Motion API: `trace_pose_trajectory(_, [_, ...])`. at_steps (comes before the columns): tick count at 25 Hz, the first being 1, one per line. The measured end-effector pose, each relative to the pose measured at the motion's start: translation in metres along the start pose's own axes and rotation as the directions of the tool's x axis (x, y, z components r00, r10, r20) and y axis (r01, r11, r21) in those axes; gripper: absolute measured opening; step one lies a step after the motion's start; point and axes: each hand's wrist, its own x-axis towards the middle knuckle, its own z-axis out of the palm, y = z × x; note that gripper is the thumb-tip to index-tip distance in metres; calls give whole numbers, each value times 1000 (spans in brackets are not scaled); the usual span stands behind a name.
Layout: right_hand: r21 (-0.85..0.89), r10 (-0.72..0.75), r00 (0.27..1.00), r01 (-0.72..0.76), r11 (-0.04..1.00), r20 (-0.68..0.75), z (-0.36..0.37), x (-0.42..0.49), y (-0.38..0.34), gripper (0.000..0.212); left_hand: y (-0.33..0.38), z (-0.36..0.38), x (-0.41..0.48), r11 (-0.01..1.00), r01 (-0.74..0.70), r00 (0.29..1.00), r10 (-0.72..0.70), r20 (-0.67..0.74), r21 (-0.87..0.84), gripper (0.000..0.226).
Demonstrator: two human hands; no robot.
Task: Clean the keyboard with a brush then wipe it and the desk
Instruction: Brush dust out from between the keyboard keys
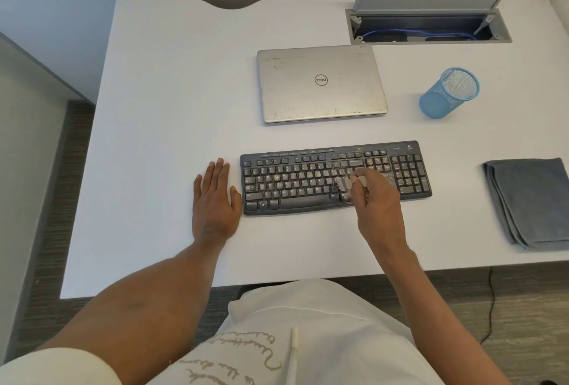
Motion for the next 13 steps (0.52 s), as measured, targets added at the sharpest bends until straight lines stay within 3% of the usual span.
trace_pose_trajectory(7, [-59, 4, 997, 1, 998, 75, 5, -17, 15, 15, 0, 0, 0, 1000, -10, 1000, 10, -9, 5, 63])
trace_pose_trajectory(13, [-7, -102, 994, 102, 995, -41, 14, -23, 6, 15, 1, -1, 0, 1000, -8, 1000, 8, -11, 1, 63])
